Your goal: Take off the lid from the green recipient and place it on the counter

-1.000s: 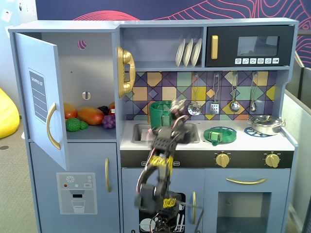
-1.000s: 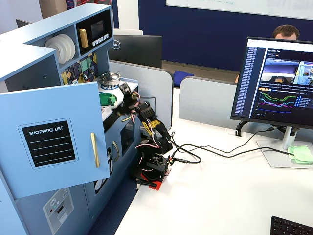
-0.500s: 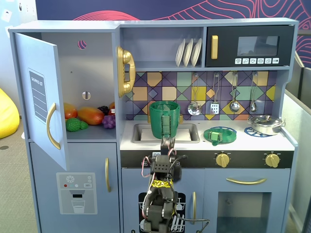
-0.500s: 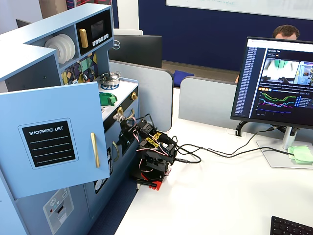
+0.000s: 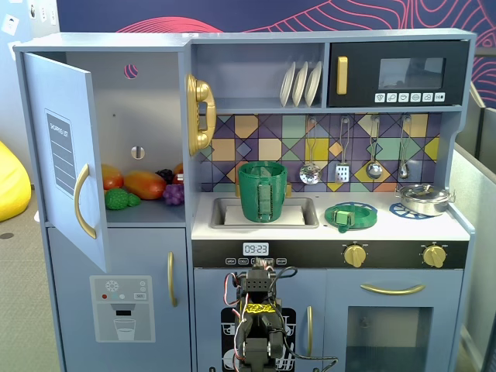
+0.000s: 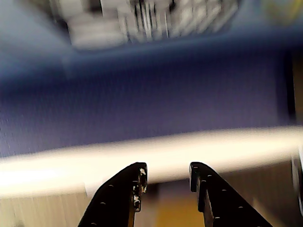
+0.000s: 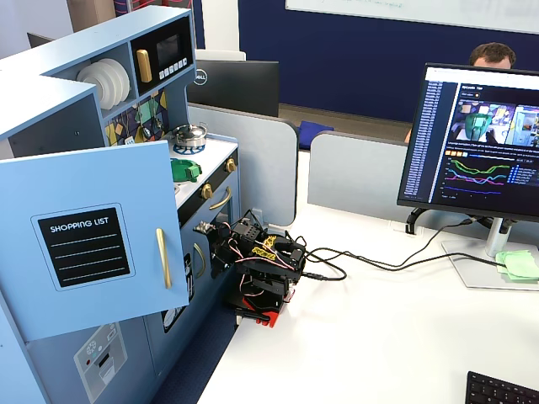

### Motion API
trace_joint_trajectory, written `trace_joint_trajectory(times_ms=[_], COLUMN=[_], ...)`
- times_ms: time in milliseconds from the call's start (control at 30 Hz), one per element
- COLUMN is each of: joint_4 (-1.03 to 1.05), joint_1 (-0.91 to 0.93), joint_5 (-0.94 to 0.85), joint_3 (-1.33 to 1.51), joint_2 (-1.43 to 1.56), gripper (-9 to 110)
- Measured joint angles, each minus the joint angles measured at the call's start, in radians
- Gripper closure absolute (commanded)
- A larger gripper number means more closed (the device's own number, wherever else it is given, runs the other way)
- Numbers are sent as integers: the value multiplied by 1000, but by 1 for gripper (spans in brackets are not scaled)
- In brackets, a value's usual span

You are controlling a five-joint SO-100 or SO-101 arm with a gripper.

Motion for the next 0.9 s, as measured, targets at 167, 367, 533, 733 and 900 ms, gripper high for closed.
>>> trace_joint_trajectory(times_ms=[167,367,533,733,900], joint_4=[44,51,51,51,51], joint_1=[0,5,2,2,2], joint_5=[0,5,5,5,5], joint_3=[2,2,2,2,2], joint_2=[9,15,15,15,15], gripper=[98,97,97,97,97])
